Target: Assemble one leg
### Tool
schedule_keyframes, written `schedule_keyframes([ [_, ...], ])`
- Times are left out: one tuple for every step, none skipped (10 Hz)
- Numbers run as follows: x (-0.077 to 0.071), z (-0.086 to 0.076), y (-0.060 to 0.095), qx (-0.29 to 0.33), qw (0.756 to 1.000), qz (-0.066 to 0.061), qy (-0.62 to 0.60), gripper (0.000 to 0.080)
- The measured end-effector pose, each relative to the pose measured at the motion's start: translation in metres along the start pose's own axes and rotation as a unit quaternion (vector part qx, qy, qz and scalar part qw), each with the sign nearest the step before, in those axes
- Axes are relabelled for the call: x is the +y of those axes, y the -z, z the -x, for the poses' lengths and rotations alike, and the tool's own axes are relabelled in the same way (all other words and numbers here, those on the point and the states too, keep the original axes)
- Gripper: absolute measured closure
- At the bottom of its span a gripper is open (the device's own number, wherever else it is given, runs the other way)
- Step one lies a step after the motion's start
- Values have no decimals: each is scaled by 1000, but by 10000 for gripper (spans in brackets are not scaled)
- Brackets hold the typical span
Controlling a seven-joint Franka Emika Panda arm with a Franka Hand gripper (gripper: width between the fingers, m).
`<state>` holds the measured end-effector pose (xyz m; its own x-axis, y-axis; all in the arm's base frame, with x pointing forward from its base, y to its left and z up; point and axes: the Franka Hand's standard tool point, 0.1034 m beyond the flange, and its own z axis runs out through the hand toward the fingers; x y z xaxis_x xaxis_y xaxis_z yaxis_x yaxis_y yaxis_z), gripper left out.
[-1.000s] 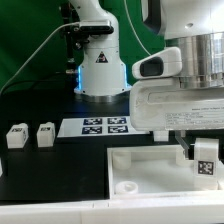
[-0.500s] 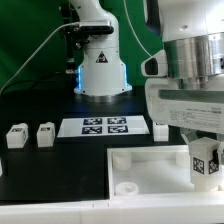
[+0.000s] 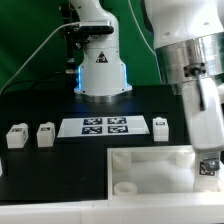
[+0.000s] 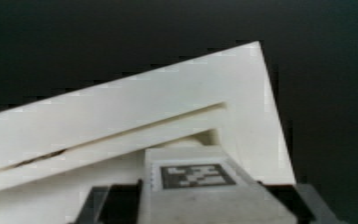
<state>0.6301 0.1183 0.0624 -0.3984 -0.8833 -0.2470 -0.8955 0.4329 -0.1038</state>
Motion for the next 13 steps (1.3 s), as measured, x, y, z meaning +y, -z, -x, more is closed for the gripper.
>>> schedule_keyframes([
  [0, -2, 0, 3, 1000, 0, 7, 502],
  [0, -1, 0, 3, 1000, 0, 9, 502],
  [0, -1, 0, 3, 1000, 0, 22, 332],
  [0, -1, 0, 3, 999, 0, 45, 198],
  [2, -2, -1, 3, 998, 3, 69, 198],
  [6, -2, -2, 4, 993, 10, 114, 158],
  [10, -1, 1, 2, 982, 13, 189, 152],
  [12, 0, 4, -1, 968, 21, 252, 152],
  [14, -1, 6, -2, 939, 28, 342, 151],
  [17, 1, 8, 0, 927, 35, 373, 151],
  [16, 1, 7, -1, 929, 34, 369, 151],
  [17, 0, 6, -1, 929, 34, 369, 151],
  [17, 0, 6, 0, 929, 35, 369, 151],
])
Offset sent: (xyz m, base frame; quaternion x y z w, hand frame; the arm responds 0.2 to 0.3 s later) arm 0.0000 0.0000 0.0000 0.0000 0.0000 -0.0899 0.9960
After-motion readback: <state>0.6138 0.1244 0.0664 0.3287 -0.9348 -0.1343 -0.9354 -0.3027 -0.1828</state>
